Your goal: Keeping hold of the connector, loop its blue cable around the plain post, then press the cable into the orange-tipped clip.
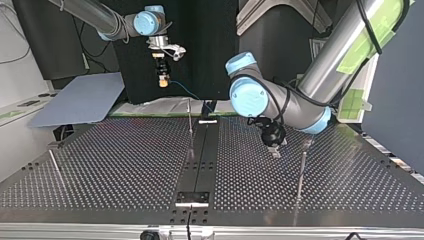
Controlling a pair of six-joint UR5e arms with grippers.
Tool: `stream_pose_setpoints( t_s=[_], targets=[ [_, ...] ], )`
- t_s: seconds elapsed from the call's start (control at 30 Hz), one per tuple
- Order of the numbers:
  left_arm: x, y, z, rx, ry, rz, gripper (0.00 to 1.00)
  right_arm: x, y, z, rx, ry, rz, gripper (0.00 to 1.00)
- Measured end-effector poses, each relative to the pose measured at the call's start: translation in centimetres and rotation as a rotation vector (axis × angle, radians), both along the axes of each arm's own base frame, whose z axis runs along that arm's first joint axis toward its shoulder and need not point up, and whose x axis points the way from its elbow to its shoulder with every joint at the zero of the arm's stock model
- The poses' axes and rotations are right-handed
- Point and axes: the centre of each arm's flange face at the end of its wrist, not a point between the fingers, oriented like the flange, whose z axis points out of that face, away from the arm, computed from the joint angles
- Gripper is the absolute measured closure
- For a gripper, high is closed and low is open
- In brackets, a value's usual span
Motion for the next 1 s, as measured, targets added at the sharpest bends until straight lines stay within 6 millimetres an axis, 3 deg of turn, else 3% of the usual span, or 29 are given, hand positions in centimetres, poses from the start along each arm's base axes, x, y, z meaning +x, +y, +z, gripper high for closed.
stream_pose_setpoints(
  t_s=[0.23, 0.67, 1.0],
  targets=[
    [1.4, 0.0, -0.9, -0.056, -0.002, -0.039, 0.00, 0.0, 0.0, 0.0, 0.002, 0.001, 0.000, 1.00],
    [3.6, 1.2, 0.4, -0.113, -0.037, -0.077, 0.00, 0.0, 0.0, 0.0, 0.002, 0.001, 0.000, 1.00],
    [4.8, 1.9, -2.6, -0.076, 0.022, -0.030, 0.00, 0.0, 0.0, 0.0, 0.002, 0.001, 0.000, 1.00]
  ],
)
